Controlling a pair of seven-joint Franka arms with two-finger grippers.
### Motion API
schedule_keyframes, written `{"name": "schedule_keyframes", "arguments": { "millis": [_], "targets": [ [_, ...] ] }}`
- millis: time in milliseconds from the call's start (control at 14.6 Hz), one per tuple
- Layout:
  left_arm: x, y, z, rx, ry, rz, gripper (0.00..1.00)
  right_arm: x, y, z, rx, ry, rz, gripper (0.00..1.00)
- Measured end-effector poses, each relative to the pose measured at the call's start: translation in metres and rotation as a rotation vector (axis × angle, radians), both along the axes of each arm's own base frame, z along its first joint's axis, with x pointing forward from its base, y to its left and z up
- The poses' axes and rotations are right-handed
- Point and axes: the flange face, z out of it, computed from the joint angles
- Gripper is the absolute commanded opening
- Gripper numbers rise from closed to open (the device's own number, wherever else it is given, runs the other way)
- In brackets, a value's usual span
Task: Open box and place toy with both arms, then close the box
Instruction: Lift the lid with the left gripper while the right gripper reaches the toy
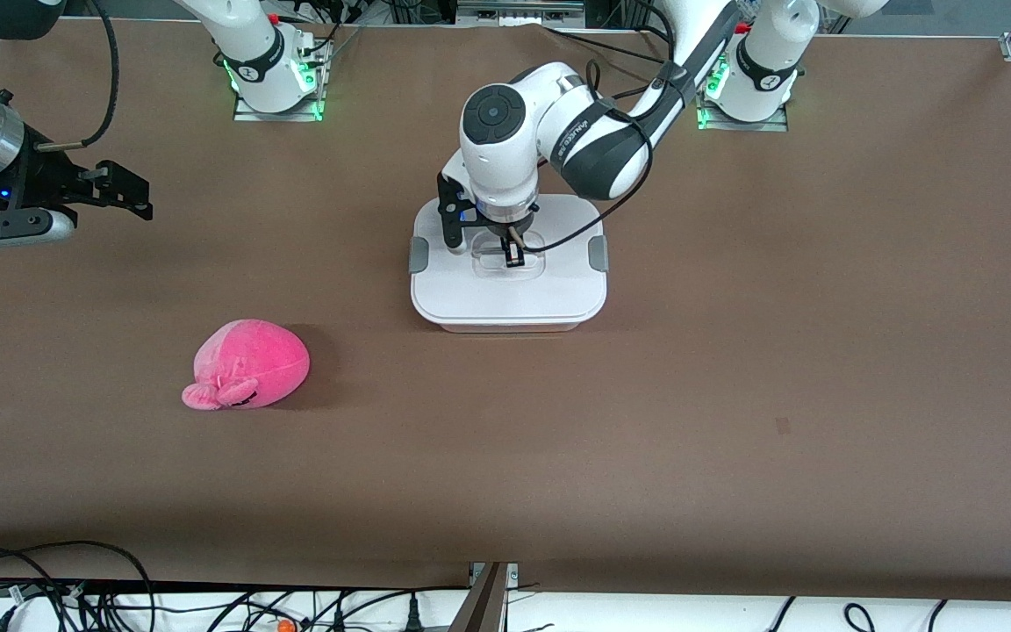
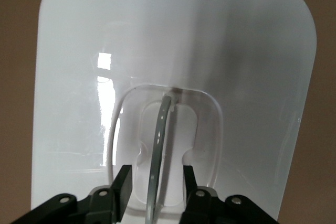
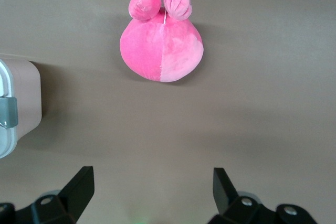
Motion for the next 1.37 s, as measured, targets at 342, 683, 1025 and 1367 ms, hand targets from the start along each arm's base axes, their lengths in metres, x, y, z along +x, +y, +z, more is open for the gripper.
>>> {"name": "schedule_keyframes", "arguments": {
  "millis": [342,683,1025,1367],
  "targets": [
    [-0.001,-0.002,0.003,-0.005,-0.004,-0.005,0.04,0.000,0.000,0.000,0.000,0.000,0.000,1.00],
    [-0.003,-0.004,0.003,-0.002,-0.002,-0.012,0.00,0.000,0.001,0.000,0.000,0.000,0.002,1.00],
    [-0.004,-0.004,0.005,0.000,-0.002,-0.013,0.00,0.000,0.002,0.000,0.000,0.000,0.003,1.00],
    [-0.007,-0.003,0.027,0.019,0.009,-0.015,0.00,0.000,0.001,0.000,0.000,0.000,0.002,1.00]
  ]
}}
